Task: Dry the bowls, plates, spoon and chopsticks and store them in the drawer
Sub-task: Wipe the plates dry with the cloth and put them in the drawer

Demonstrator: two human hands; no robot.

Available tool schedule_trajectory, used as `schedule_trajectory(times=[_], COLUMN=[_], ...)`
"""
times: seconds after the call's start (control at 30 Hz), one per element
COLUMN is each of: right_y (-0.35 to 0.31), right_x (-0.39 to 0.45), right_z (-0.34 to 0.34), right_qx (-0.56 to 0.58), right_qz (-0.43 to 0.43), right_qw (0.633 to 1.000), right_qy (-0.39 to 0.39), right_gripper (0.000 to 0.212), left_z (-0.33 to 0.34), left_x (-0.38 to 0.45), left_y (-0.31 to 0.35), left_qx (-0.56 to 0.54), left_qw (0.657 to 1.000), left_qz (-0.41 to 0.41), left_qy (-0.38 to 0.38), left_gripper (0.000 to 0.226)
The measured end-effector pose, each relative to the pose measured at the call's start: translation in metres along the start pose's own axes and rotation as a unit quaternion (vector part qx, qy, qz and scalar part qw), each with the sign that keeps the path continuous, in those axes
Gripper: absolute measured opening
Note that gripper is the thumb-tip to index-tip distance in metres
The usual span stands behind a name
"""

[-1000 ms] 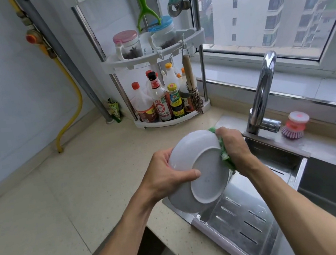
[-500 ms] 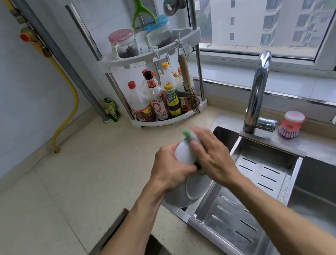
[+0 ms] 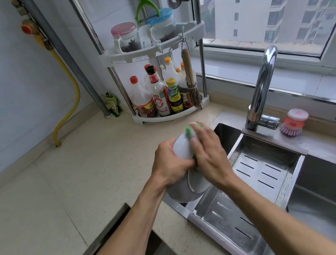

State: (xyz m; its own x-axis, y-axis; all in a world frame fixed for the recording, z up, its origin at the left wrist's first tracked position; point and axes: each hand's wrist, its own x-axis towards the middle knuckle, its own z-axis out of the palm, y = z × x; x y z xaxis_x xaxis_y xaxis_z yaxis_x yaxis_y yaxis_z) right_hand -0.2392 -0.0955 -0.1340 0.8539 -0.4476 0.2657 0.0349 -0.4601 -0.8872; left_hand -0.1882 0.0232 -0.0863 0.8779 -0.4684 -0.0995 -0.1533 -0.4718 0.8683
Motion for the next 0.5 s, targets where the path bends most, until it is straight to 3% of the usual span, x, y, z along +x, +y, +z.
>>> schedule_trajectory(times=[0.07,0.17,0.2,0.3,0.37,0.43,0.5], right_y=[0.003,0.01,0.009,-0.009,-0.005,0.002,0.006], right_x=[-0.008,0.007,0.009,0.003,0.003,0.012,0.021], right_z=[0.003,-0.009,-0.011,-0.005,-0.002,-0.011,-0.022], right_qx=[0.0,0.095,0.095,-0.012,-0.017,0.025,0.102], right_qz=[-0.038,0.116,0.131,-0.014,-0.066,0.017,0.136], right_qw=[0.999,0.989,0.987,0.999,0.997,0.999,0.983], right_qy=[0.007,-0.012,-0.006,0.03,0.031,0.041,0.069], right_gripper=[0.05,0.037,0.038,0.045,0.04,0.033,0.038], left_z=[-0.001,-0.001,-0.001,-0.004,-0.008,-0.01,-0.012], left_x=[0.0,-0.009,-0.01,-0.008,-0.009,-0.012,-0.017], left_y=[0.001,0.0,0.0,0.002,0.006,0.009,0.011], left_qx=[0.013,0.043,0.042,-0.009,-0.013,-0.007,-0.015], left_qw=[1.0,0.998,0.998,0.999,0.999,0.997,0.996], left_qz=[0.009,0.039,0.045,0.04,0.047,0.07,0.086], left_qy=[-0.015,-0.013,-0.009,-0.01,-0.016,-0.015,-0.009], left_gripper=[0.046,0.052,0.052,0.044,0.041,0.047,0.055])
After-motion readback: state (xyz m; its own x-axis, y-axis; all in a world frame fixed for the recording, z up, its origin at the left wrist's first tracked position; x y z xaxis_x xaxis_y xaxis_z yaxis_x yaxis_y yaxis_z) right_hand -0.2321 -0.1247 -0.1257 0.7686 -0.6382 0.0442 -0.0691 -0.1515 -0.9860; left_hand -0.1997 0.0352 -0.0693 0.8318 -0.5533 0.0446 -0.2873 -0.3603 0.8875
